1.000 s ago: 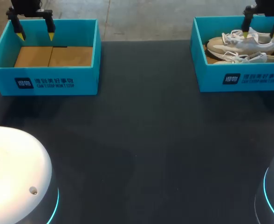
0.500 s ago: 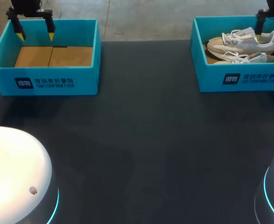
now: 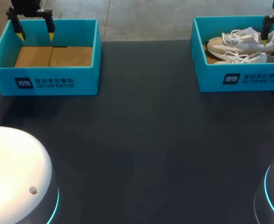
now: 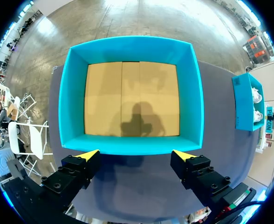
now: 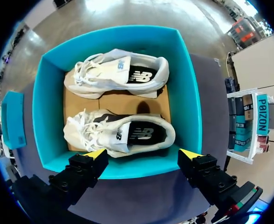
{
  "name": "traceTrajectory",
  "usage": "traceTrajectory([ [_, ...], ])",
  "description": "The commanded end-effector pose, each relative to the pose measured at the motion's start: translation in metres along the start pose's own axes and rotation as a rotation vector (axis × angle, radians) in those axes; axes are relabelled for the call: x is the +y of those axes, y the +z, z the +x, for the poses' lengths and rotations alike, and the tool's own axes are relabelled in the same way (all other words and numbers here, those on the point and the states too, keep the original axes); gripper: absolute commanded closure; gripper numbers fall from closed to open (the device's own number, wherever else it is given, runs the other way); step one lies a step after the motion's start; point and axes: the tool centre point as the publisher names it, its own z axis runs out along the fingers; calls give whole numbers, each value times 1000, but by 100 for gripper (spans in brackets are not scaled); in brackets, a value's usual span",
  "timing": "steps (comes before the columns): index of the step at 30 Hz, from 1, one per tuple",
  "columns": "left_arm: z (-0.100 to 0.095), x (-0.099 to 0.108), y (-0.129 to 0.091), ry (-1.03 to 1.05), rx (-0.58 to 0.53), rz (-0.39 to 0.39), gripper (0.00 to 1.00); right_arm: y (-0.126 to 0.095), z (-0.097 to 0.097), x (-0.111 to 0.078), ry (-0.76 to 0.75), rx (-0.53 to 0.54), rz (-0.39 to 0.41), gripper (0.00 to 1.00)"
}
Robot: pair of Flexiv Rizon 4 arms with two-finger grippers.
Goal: Take the shoe out of the shoebox, open the shoe tongue, remove and reinsert the insole, then place the shoe into the shoebox
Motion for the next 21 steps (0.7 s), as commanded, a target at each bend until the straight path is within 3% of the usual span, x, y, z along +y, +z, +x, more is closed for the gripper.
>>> traceTrajectory([
  [1, 0, 0, 0, 0, 0, 0, 0, 10, -3, 1, 4, 4, 1, 0],
  [10, 0, 0, 0, 0, 0, 0, 0, 22, -25, 3, 41, 4, -3, 0],
  [21, 0, 0, 0, 0, 0, 0, 0, 39, -32, 6, 35, -1, 9, 0],
])
